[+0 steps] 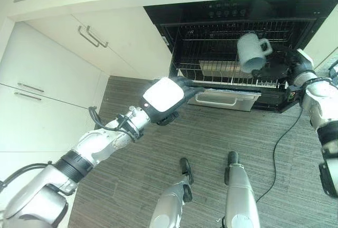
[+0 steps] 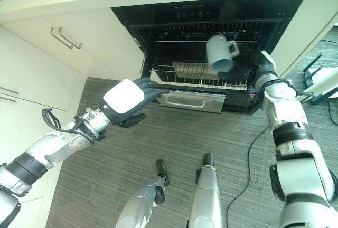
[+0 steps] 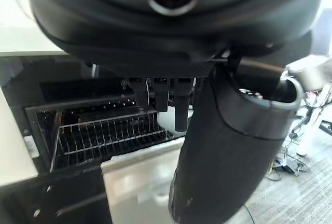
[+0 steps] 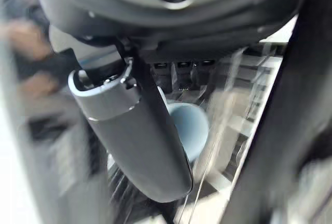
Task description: Place the dishes in the dishwasher.
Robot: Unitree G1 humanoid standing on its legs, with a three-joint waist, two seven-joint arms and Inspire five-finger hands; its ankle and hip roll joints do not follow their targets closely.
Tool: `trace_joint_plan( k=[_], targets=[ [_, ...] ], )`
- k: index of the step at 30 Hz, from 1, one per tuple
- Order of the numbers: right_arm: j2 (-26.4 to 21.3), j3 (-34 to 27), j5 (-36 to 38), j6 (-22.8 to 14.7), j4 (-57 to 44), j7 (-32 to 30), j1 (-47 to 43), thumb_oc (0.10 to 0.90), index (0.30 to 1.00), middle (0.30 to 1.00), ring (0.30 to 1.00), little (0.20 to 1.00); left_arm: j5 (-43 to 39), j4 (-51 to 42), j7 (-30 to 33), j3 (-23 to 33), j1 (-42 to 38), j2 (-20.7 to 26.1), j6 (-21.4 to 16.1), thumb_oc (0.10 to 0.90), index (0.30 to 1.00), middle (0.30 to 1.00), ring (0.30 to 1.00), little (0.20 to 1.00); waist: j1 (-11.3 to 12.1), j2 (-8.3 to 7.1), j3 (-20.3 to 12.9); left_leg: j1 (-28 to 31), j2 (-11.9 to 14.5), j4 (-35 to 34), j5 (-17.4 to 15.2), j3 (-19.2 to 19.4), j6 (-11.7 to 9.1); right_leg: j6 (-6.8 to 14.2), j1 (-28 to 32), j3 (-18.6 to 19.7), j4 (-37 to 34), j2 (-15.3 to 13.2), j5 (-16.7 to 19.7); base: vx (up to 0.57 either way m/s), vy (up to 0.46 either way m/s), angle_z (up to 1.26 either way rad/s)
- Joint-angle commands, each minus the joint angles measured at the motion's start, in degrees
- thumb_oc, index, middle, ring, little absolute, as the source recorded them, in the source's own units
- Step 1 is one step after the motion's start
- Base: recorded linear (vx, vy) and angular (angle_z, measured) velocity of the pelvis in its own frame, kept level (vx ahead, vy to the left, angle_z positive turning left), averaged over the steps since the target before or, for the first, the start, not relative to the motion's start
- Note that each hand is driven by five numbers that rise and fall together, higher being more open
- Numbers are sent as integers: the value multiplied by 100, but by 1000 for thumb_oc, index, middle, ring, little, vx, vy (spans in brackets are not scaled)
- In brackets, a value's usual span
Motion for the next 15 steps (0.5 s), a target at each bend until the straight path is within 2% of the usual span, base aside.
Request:
trace_joint_plan(
  k=[1, 15],
  targets=[
    [140, -189, 384, -260, -385, -8, -431, 800, 900, 900, 900, 900, -30, -159, 336, 667, -252, 8, -78, 800, 900, 900, 900, 900, -101, -347, 7, 132, 172, 1360, -1917, -135, -151, 378, 583, 269, -1254, -1, -257, 3, 8, -4],
    [450, -470, 682, -149, -1358, -437, 184, 800, 900, 900, 900, 900, 34, -64, 298, 696, -181, -31, 46, 800, 900, 900, 900, 900, -197, -432, -10, 186, 195, 1360, -1962, -42, -94, 393, 649, 352, -1254, 32, -287, 0, 0, 0]
  ],
)
